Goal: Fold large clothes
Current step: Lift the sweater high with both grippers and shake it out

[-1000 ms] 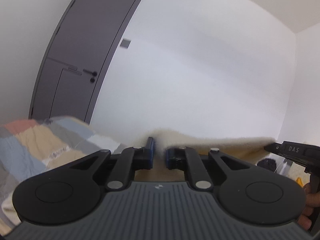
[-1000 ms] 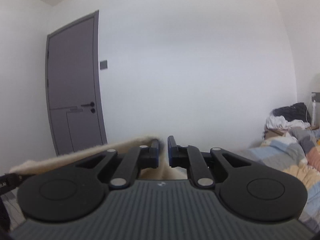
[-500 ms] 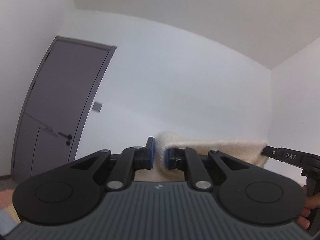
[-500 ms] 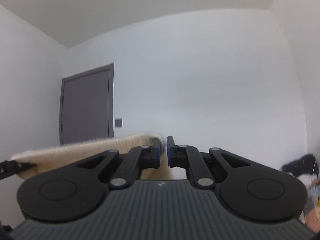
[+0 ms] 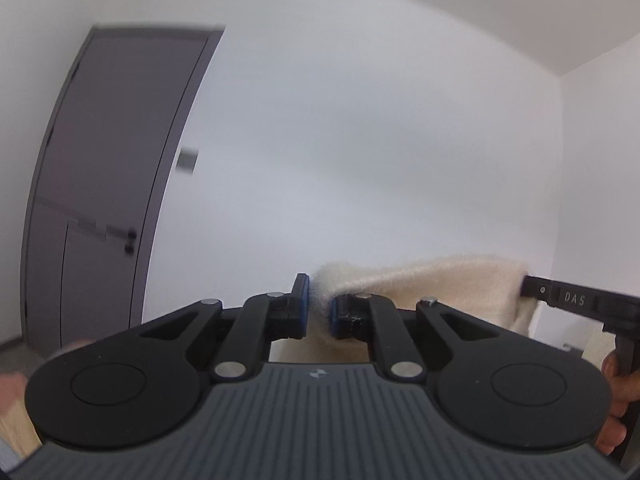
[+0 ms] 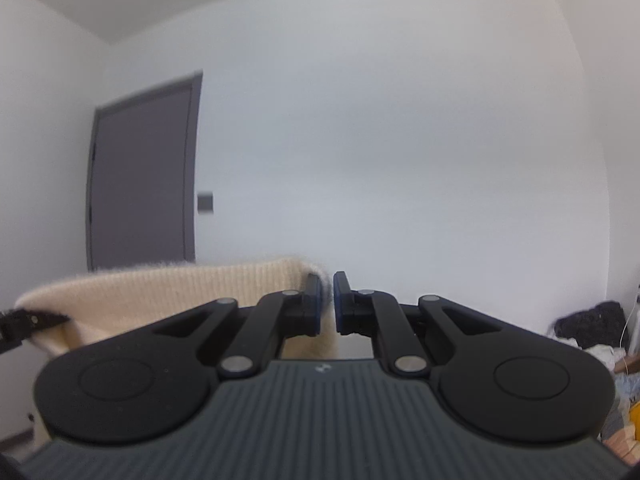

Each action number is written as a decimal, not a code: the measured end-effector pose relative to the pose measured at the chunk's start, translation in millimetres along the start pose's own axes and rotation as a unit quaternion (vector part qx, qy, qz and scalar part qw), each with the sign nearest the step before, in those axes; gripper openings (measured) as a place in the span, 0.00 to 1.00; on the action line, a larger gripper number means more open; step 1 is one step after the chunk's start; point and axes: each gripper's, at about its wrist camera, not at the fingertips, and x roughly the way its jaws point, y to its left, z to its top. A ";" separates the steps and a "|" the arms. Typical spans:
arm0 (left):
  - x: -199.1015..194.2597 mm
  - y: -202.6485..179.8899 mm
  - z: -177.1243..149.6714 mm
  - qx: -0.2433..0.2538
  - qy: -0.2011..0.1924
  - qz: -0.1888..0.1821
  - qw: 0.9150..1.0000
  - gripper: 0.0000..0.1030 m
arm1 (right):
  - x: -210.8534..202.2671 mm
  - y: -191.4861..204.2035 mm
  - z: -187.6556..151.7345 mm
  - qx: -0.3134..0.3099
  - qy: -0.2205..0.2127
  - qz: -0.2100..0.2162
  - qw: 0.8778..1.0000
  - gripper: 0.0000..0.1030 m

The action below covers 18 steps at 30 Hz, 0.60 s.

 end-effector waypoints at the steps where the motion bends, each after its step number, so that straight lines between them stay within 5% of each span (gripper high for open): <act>1: 22.7 11.3 -19.6 -0.007 0.017 0.006 1.000 0.12 | 21.2 0.7 -22.3 -0.007 0.012 -0.004 1.000 0.08; 11: 231.8 134.8 -227.6 -0.026 0.154 0.059 0.986 0.12 | 239.9 12.2 -260.2 -0.034 0.115 -0.004 0.993 0.08; 18: 322.0 195.7 -355.0 -0.007 0.242 0.090 0.966 0.12 | 340.2 29.5 -388.9 -0.029 0.190 0.002 0.981 0.09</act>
